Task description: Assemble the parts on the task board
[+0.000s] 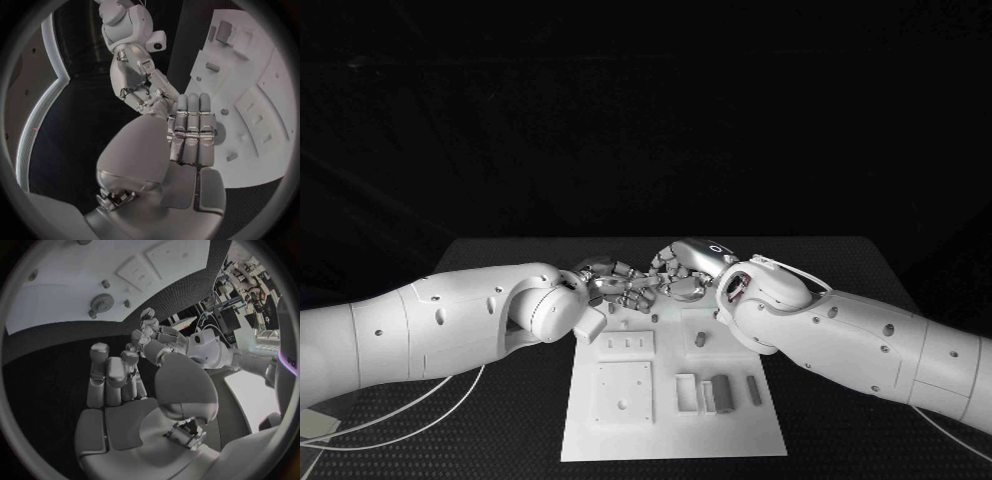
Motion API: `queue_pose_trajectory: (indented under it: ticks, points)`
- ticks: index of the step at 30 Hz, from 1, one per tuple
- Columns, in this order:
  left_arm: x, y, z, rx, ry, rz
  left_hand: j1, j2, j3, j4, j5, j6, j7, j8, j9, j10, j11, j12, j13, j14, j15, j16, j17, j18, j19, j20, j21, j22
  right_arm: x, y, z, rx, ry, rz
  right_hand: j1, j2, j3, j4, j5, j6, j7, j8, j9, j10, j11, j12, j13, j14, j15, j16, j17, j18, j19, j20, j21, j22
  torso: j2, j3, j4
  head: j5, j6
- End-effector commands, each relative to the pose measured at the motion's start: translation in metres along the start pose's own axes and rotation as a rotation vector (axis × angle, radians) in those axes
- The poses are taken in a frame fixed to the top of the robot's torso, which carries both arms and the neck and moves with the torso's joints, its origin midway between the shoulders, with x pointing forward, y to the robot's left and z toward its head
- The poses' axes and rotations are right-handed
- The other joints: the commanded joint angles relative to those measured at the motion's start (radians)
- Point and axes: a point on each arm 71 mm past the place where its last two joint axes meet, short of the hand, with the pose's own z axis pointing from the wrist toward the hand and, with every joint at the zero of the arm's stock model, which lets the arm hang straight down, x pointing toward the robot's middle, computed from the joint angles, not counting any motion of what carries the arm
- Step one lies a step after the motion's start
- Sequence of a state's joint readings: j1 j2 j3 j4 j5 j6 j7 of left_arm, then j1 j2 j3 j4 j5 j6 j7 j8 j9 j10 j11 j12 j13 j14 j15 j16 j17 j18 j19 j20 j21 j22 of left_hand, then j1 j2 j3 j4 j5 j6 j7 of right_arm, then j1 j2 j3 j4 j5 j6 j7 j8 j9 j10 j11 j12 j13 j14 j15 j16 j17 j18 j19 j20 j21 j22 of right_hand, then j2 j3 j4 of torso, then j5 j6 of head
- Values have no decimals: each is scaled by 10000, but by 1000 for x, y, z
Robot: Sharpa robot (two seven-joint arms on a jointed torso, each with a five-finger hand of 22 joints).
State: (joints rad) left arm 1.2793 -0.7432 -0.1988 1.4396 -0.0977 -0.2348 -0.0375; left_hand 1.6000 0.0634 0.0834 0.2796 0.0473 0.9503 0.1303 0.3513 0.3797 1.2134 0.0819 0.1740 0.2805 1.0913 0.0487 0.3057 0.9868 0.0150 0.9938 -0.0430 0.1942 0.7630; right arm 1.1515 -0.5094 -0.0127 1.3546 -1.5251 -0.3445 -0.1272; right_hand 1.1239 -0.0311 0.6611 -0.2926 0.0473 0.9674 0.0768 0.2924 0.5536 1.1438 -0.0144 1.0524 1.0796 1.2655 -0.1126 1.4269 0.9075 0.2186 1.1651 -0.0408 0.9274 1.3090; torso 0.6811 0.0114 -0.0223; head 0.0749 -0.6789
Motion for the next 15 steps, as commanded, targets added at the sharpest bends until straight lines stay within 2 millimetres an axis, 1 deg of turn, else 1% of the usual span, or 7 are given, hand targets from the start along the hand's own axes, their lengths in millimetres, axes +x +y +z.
queue_pose_trajectory:
  ticks: [1, 6, 9, 15]
  points:
    - [1, -8, 0, 485, -32, -43, 53, 38, -1, 68, 34, 140, -36, 60, 10, 61, -16, -4, 14, 53, -2, -15, 22, 50, -10, -51, -42, 18, 7, 3, -1, -114, 396, 7, -8, 70, 39, 0, 33, 314, 229, 115, 166, 67, 20, -68, -13, -8, -61, -51, -15, 432, 10, -53, -9, 135, 3, 1, 0, -6, 0]
    - [-1, -7, 0, 468, -148, -68, -40, 60, -43, 95, 32, 183, -36, 77, 21, 113, -34, 4, 36, 90, -19, 4, 63, 45, 23, -71, -31, 42, 8, 2, -3, -114, 368, 35, -10, 68, 39, -1, 33, 315, 229, 115, 166, 68, 19, -68, -14, -7, -62, -53, -16, 432, 10, -53, -10, 135, 0, 0, 5, -8, 5]
    - [-4, -7, 0, 445, -238, -79, -114, 127, -52, 101, 31, 201, -33, 81, 25, 137, -44, 3, 49, 106, -31, 13, 87, 42, 35, -84, -30, 56, 8, 1, -5, -74, 341, 46, -11, 66, 38, -2, 33, 315, 229, 114, 167, 69, 19, -69, -14, -7, -62, -53, -16, 432, 11, -53, -11, 134, 2, -2, 9, -5, 3]
    - [-6, -6, -1, 404, -298, -86, -138, 176, -52, 90, 32, 209, -31, 82, 27, 149, -51, 1, 57, 112, -39, 17, 105, 41, 36, -95, -32, 65, 8, -1, -8, 13, 320, 51, -11, 60, 38, -4, 33, 315, 228, 112, 167, 70, 18, -70, -15, -5, -63, -55, -17, 432, 12, -55, -11, 134, -2, -1, -4, 3, 0]
